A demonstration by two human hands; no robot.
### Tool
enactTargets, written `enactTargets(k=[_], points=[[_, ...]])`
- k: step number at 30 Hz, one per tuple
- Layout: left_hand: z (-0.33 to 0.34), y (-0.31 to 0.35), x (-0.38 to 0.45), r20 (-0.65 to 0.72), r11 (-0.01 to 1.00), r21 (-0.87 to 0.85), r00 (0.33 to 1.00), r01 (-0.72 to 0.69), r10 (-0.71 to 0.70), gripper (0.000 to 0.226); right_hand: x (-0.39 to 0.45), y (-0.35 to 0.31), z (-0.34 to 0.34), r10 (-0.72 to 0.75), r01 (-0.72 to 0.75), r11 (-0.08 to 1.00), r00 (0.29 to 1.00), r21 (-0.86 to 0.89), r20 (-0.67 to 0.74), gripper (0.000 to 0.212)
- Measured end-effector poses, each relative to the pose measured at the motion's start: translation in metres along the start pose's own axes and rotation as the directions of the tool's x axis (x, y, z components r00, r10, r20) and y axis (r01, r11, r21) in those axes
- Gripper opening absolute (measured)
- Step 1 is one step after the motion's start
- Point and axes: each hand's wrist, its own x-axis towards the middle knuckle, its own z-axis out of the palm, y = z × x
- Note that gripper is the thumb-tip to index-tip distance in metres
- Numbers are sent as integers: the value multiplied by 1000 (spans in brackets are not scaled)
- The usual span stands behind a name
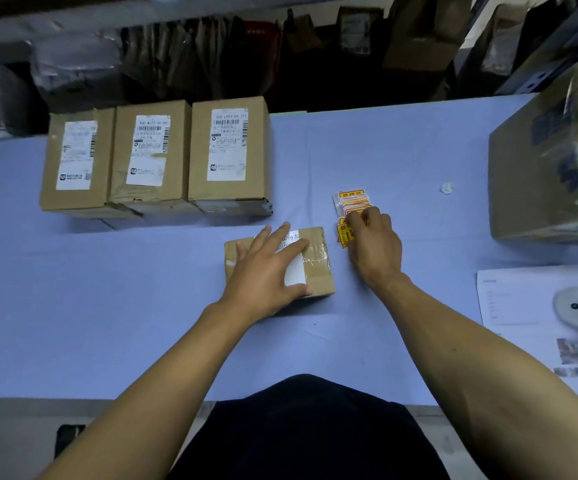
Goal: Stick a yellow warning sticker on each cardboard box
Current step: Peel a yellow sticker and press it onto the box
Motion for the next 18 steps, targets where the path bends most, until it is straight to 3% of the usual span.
enactTargets(k=[11,18], points=[[-1,2,-3,-18,1000,-23,1000,3,-4,83,2,0,-2,17,-13,999,996,47,-84,21],[-1,3,-9,14,998,56,1000,-17,16,80,-16,-6,-22,62,-41,944,997,327,-54,12]])
